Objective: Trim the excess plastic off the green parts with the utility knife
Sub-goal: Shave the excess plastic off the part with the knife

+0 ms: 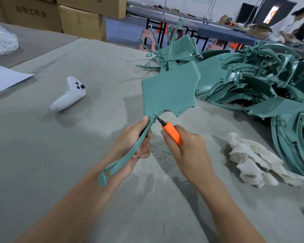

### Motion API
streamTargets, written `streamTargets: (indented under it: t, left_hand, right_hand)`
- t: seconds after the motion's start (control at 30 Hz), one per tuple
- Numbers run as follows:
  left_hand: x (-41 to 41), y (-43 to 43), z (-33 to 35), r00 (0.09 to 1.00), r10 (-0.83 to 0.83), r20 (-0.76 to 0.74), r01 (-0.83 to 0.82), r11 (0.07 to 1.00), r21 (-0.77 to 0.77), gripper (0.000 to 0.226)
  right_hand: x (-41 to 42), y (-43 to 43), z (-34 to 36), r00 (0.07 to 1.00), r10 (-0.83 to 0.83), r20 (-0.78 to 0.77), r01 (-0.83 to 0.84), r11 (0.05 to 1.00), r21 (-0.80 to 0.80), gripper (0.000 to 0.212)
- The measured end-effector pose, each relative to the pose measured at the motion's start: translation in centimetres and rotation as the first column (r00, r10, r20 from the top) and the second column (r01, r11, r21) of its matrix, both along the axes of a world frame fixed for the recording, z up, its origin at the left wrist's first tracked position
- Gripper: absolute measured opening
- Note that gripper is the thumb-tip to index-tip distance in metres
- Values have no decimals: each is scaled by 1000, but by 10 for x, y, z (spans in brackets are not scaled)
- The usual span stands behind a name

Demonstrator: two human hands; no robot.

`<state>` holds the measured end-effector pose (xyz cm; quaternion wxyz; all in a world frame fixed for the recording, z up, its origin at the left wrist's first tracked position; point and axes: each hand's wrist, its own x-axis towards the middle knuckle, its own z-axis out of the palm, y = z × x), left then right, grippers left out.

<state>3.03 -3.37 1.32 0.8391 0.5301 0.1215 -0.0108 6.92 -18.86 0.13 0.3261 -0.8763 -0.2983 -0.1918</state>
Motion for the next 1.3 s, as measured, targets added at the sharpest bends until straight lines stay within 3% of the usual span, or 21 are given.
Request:
streamTargets:
  t: [0.37, 0.53, 0.67, 0.77, 0.9, 1.07, 1.3]
  left_hand:
    - [3, 0, 1, 1000, 30, 8, -30, 999, 14, 55]
    - [3, 0, 3, 996, 85, 5, -85, 995, 56, 51]
    - [3, -8, -2, 985, 167, 44, -173, 964, 202, 54]
    - [1, -18, -8, 970, 229, 78, -242, 924, 295, 59]
    - [0, -24, -11, 951, 263, 161, -307, 859, 411, 54]
    - [-1, -26, -11, 920, 296, 258, -389, 781, 489, 57]
    - [-1, -26, -12, 909, 295, 295, -411, 750, 518, 59]
  right_hand:
    - [0, 1, -2, 1000, -1, 10, 1, 1000, -10, 39]
    - [-6, 6, 7, 999, 24, 29, -30, 971, 235, 27]
    - [-9, 16, 5, 986, 38, -159, 44, 877, 479, 10]
    - [-9, 23, 3, 936, 101, -339, 113, 823, 557, 12]
    - [-10, 28, 2, 873, 143, -467, 213, 748, 629, 15]
    - [-16, 27, 9, 823, 239, -515, 224, 698, 680, 21]
    - [-16, 27, 12, 846, 154, -510, 267, 706, 656, 29]
